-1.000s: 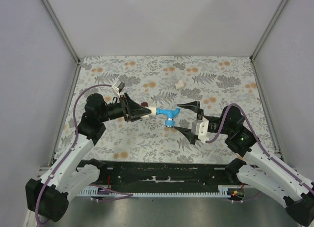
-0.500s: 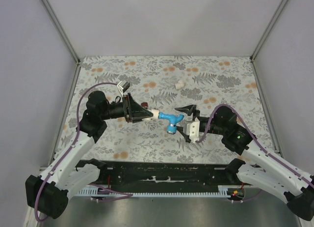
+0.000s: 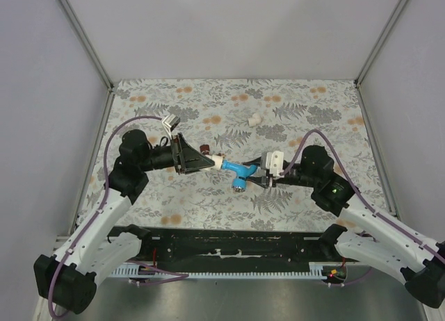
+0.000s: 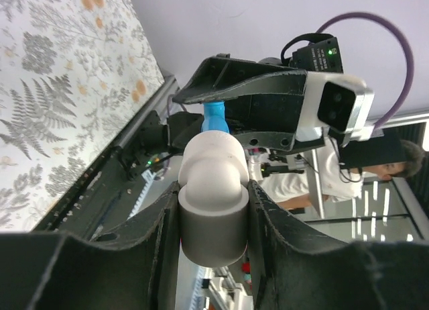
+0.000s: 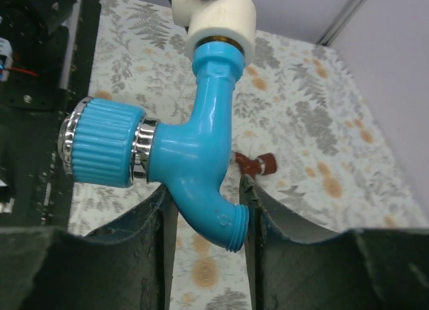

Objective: Install the water faucets

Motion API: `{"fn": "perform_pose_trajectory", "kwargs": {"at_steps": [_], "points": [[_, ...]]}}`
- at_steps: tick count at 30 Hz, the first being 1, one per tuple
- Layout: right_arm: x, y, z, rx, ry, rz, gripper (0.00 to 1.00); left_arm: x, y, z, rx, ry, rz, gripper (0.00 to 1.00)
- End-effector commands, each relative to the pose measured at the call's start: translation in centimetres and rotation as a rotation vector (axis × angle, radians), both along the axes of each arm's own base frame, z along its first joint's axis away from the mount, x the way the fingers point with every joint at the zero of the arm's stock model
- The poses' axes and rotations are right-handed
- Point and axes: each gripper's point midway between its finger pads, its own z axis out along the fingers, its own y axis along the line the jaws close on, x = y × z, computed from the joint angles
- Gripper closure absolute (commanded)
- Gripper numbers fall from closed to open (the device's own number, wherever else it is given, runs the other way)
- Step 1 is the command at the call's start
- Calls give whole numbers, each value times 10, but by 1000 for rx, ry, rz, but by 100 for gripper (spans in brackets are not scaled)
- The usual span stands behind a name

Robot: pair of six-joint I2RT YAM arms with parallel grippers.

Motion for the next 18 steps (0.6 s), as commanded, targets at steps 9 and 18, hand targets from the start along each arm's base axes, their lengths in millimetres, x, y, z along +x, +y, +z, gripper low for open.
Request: {"fn": "perform_pose_trajectory", "kwargs": {"at_steps": [9,18], "points": [[7,22,43,378,767,-141,83,-2,18,-4,144,-626,54,98],[12,34,31,428,942,-123,68,-23,44,9,137,-1020,222,98]]}}
